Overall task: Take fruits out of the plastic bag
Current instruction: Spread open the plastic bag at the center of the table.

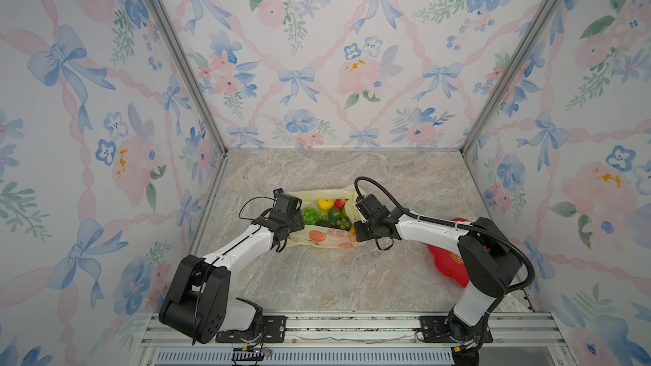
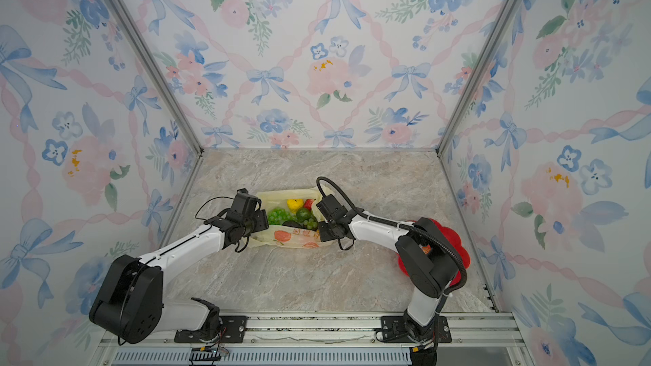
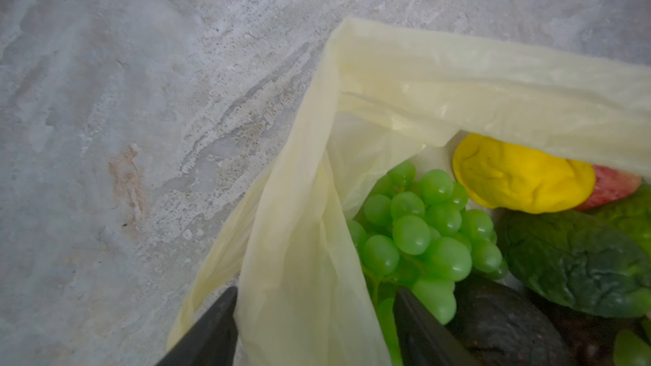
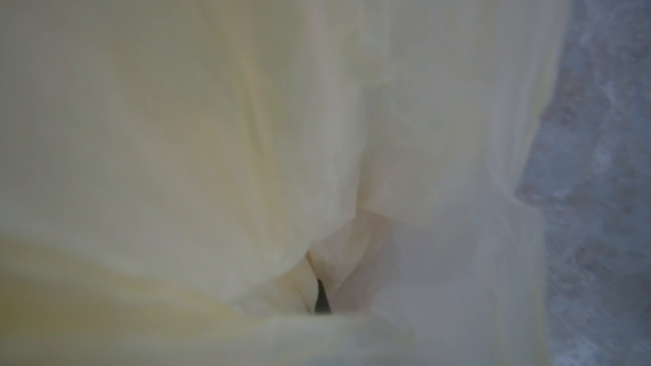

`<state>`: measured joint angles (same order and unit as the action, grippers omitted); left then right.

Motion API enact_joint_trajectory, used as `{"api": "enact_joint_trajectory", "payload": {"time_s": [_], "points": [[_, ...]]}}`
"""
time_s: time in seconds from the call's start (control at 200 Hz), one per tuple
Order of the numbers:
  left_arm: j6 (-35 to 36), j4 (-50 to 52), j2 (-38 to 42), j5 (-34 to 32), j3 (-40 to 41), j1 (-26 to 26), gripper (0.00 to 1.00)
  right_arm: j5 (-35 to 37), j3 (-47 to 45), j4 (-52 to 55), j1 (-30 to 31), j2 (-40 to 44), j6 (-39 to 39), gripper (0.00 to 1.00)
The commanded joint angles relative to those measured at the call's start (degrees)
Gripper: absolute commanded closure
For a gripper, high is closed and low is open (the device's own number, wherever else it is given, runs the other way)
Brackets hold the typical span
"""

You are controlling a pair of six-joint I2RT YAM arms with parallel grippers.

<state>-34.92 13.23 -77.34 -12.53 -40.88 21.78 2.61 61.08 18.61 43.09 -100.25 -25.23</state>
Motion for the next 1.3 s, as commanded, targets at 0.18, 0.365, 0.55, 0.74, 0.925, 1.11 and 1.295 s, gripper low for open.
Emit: {"api": "enact_joint_trajectory", "payload": {"time_s": [0.18, 0.365, 0.55, 0.74, 0.925, 1.11, 1.295], "points": [[-4.1, -4.7, 7.2, 1.5, 10.2, 0.4, 0.77, 2.1, 3.8, 0.8, 0.2, -4.5, -3.2, 1.00], [-4.8, -8.8, 7.5, 0.7, 14.7, -0.5, 0.90, -0.5, 6.6, -2.6, -1.5, -9.0, -4.8, 1.00], [-2.9, -12.2, 5.1, 3.1, 14.5, -6.7, 0.97, -2.3, 14.5, -3.7, -2.3, -15.8, -4.2, 1.00], [0.0, -12.6, 4.1, 2.3, 12.5, -5.8, 1.00, -2.3, 16.3, -3.5, -3.5, -15.9, -6.0, 1.00], [1.6, -12.1, 5.3, -4.0, 13.3, 1.7, 0.99, -5.2, 8.4, -8.3, -6.7, -10.2, -12.3, 1.00], [2.4, -11.2, 4.8, -7.9, 12.9, 5.1, 1.00, -6.8, 5.0, -11.2, -7.8, -6.7, -13.9, 1.00], [3.3, -11.2, 3.7, -12.6, 12.0, 8.7, 1.00, -6.3, 4.0, -11.5, -8.5, -4.7, -14.9, 0.97]]}}
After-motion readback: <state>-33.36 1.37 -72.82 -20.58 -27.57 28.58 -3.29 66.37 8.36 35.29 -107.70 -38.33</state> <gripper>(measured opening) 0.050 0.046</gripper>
